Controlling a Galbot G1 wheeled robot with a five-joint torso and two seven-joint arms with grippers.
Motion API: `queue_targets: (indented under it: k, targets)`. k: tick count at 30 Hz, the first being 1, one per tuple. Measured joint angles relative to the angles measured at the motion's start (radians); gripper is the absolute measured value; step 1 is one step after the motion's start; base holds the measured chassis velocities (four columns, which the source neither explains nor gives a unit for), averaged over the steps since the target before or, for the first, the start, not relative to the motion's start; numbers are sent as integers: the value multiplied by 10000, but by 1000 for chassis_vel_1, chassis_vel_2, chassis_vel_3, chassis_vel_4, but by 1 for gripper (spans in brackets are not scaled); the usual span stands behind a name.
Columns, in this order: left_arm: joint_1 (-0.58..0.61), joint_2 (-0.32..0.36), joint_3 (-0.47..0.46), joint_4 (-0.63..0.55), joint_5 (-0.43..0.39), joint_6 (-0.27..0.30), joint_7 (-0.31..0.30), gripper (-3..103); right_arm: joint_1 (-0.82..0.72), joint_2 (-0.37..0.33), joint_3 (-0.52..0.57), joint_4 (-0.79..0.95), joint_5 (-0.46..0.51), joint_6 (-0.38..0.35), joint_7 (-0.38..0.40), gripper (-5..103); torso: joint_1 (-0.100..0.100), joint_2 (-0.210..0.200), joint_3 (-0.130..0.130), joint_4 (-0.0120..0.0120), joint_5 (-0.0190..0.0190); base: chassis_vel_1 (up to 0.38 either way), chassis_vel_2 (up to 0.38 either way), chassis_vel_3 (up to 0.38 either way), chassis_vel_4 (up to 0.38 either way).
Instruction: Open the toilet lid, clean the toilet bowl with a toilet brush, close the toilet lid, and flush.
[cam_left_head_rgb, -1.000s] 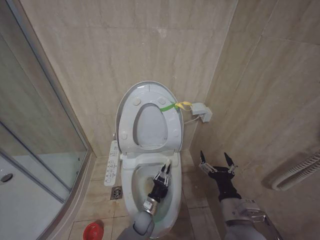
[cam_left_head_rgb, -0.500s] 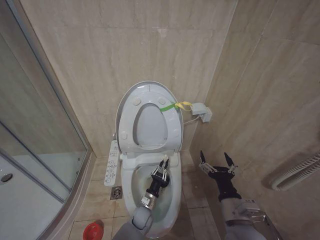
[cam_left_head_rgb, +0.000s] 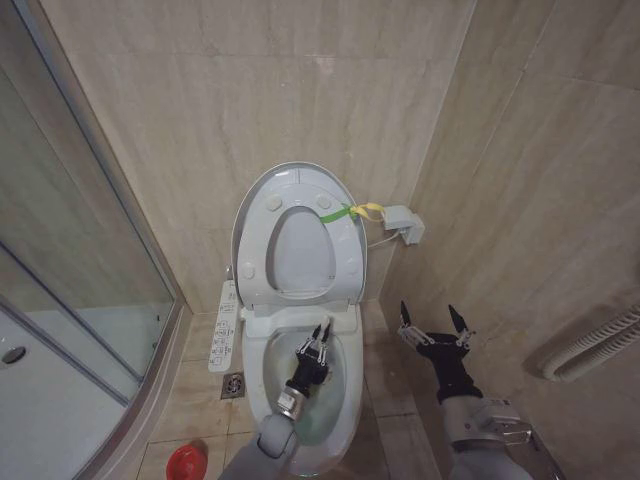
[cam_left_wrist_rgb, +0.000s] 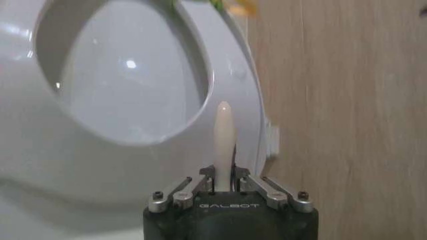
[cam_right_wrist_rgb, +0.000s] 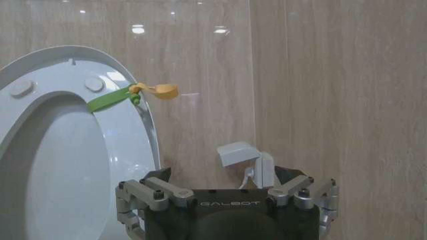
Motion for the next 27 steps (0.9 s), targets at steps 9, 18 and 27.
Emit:
queue_targets:
  k: [9, 18, 27]
  targets:
    - [105, -111, 232, 236, -92, -29, -45, 18, 0, 0, 0, 0, 0, 0, 0, 100, 0, 0, 0, 0, 0, 0, 0, 0, 0]
    - [-70, -76, -142, 670, 112, -179, -84, 18, 0, 0, 0, 0, 0, 0, 0, 100, 0, 0, 0, 1, 0, 0, 0, 0, 0]
    - [-6, -161, 171, 117, -159, -35, -133, 18, 0, 0, 0, 0, 0, 0, 0, 100, -1, 0, 0, -2, -1, 0, 0, 0, 0]
